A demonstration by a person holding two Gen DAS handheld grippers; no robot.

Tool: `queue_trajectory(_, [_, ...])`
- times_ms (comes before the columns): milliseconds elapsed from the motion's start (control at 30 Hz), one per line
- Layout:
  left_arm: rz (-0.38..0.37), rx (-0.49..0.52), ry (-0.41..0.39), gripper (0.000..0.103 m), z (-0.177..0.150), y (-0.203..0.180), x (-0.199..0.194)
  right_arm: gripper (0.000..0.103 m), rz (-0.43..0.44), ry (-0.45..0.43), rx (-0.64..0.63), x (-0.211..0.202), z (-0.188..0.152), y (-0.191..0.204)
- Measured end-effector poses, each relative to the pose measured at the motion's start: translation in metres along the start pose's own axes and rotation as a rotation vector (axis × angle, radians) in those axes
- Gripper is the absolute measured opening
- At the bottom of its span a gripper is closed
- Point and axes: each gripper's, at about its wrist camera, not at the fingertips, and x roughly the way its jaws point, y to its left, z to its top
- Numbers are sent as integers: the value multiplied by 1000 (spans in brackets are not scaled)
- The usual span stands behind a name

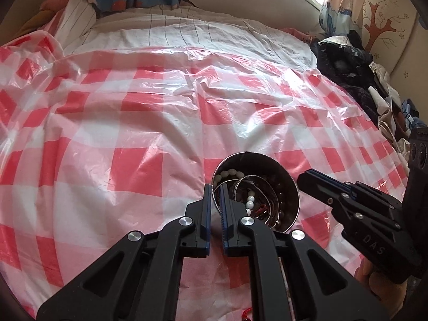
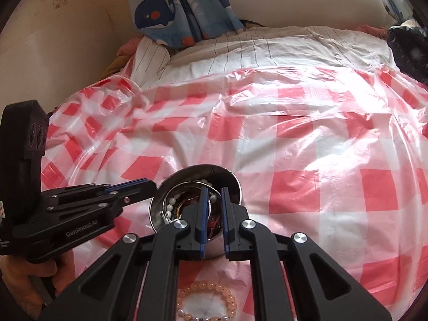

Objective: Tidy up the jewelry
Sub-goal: 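Lower both silver bangles into the silver tin and open both grippers, then move the open left gripper to the red string bracelet while the right approaches the peach bead bracelet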

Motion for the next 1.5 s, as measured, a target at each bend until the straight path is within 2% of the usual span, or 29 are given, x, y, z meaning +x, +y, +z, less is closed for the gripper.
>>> queue_trajectory(200, [22,21,-17,7,-17,0,-26,12,7,-46,10,-39,-10,-5])
queue_trajectory(267, [39,39,-17,8,-27,-3,-35,22,10,-51,1,-51,-22,-2])
queue_trajectory(300, [49,49,-19,10,-32,-5,-39,32,9,-50,-3,-56,-27,-1])
queue_trajectory(467, [99,112,-43,19,-59,-19,-55,32,25,-48,-9,-72,-55,4])
queue_trajectory(567, [124,175,-37,22,-67,-29,-58,32,54,-49,-14,-74,-57,10])
queue_trajectory(700, [165,234,-50,30,-72,-32,-64,37,48,-51,-54,-71,-57,20])
queue_trajectory(867, [205,256,-44,31,-75,-27,-65,37,59,-37,-40,-66,-58,17])
queue_trajectory(1033, [241,320,-46,36,-79,-35,-65,44,64,-42,-56,-68,-58,20])
queue_trajectory(1500, [286,413,-35,40,-89,-49,-56,53,68,-25,-67,-66,-60,21])
